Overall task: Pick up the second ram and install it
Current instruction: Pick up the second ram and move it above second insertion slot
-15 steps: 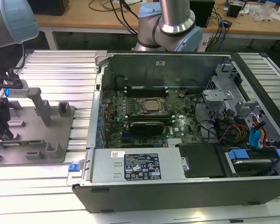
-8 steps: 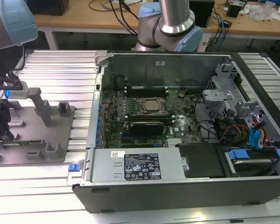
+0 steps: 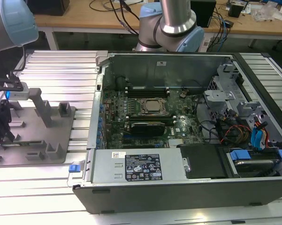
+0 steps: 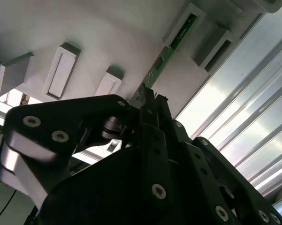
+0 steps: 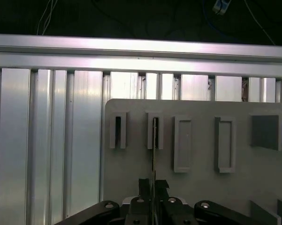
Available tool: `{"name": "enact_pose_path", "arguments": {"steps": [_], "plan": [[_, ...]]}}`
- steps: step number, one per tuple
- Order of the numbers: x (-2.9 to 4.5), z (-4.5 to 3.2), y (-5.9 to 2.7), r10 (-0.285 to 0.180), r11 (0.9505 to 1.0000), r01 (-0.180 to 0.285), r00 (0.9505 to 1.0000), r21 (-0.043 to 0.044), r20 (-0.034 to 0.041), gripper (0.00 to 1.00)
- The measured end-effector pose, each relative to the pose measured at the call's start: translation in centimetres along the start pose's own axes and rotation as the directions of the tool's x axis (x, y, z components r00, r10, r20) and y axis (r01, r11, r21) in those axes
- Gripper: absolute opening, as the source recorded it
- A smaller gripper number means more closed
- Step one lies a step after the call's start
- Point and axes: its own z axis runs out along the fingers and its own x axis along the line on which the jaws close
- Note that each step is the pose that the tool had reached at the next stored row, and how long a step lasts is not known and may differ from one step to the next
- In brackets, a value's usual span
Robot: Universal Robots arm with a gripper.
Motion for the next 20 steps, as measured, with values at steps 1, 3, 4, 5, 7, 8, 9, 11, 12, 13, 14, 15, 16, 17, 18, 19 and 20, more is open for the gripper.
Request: {"name": "enact_pose_path", "arguments": {"steps": [1,3,4,5,7,8,9,11,12,13,14,15,16,17,18,19,20], "plan": [[0.00,0.00,0.00,0.000,1.0000,0.000,1.0000,0.0000,0.0000,0.21],[0.00,0.01,0.00,0.000,1.0000,0.000,1.0000,0.0000,0.0000,0.27],[0.00,0.01,0.00,0.000,1.0000,0.000,1.0000,0.0000,0.0000,0.34],[0.00,0.13,0.00,0.000,1.0000,0.000,1.0000,0.0006,0.0003,0.34],[-0.09,0.48,0.09,-0.003,1.0000,0.003,1.0000,0.0029,-0.0001,0.34],[-0.13,0.62,0.11,-0.004,1.0000,0.004,1.0000,0.0036,-0.0001,0.34],[-0.19,0.93,0.24,-0.007,1.0000,0.007,1.0000,0.0044,-0.0003,0.34],[-0.26,1.25,0.43,-0.010,0.9999,0.010,1.0000,0.0047,-0.0004,0.34],[-0.33,1.40,0.56,-0.011,0.9999,0.011,0.9999,0.0050,-0.0003,0.34],[-0.45,1.65,0.68,-0.011,0.9999,0.011,0.9999,0.0050,-0.0008,0.34],[-0.52,1.85,0.74,-0.012,0.9999,0.012,0.9999,0.0048,-0.0015,0.34],[-0.57,1.96,0.77,-0.013,0.9999,0.013,0.9999,0.0048,-0.0021,0.34],[-0.58,2.06,0.79,-0.014,0.9999,0.014,0.9999,0.0046,-0.0026,0.34],[-0.58,2.09,0.79,-0.014,0.9999,0.014,0.9999,0.0045,-0.0035,0.34],[-0.58,2.10,0.80,-0.014,0.9999,0.014,0.9999,0.0044,-0.0043,0.34],[-0.59,2.10,0.80,-0.014,0.9999,0.014,0.9999,0.0044,-0.0047,0.34],[-0.59,2.10,0.80,-0.015,0.9999,0.015,0.9999,0.0045,-0.0046,0.34]]}}
